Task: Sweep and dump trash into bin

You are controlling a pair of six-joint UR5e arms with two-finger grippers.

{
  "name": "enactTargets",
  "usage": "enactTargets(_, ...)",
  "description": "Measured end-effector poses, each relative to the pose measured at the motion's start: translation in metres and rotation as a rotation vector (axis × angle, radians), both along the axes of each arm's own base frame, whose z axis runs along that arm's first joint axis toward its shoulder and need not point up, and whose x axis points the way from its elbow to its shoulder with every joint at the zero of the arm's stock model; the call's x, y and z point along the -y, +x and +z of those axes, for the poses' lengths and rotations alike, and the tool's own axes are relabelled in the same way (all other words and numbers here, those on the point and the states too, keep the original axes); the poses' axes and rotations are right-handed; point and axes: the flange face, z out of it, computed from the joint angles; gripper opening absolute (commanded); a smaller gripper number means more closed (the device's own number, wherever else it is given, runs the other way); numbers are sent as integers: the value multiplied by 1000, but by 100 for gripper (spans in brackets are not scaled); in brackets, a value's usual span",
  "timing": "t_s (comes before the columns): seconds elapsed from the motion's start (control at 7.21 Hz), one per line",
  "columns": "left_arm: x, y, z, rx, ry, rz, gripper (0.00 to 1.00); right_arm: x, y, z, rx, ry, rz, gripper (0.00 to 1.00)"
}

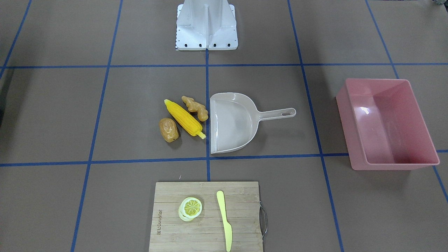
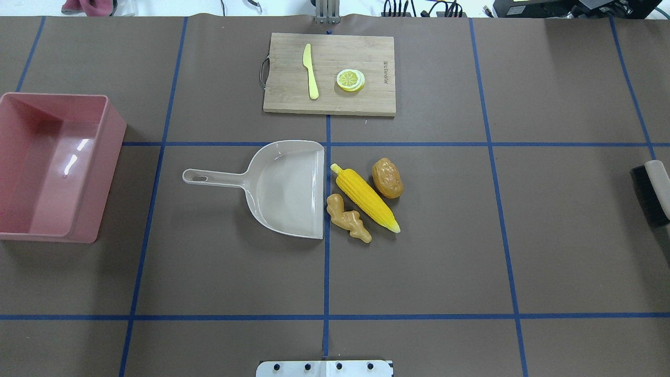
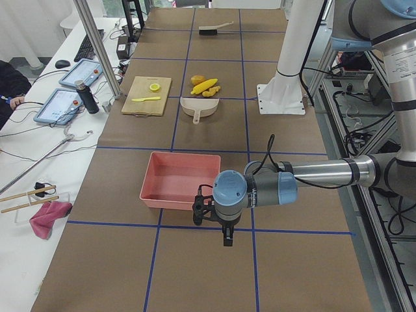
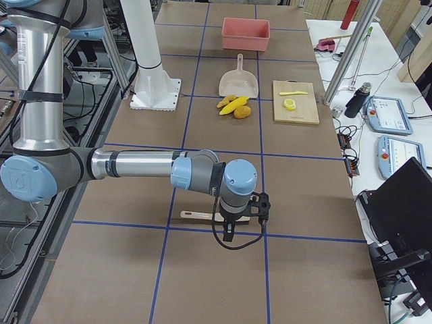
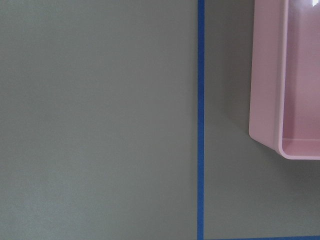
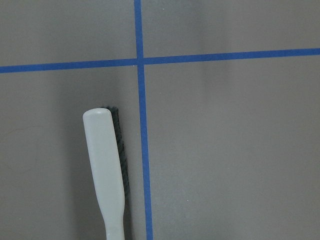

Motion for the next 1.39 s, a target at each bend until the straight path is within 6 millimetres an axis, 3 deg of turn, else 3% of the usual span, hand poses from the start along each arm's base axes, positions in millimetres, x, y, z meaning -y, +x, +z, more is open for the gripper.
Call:
enactTargets(0.83, 7, 1, -10, -2, 27, 2, 98, -1, 0, 2, 0, -5, 1, 100)
enactTargets(1.39, 23, 4, -30, -1, 77, 14, 98, -4, 0, -17, 17, 32, 6, 100)
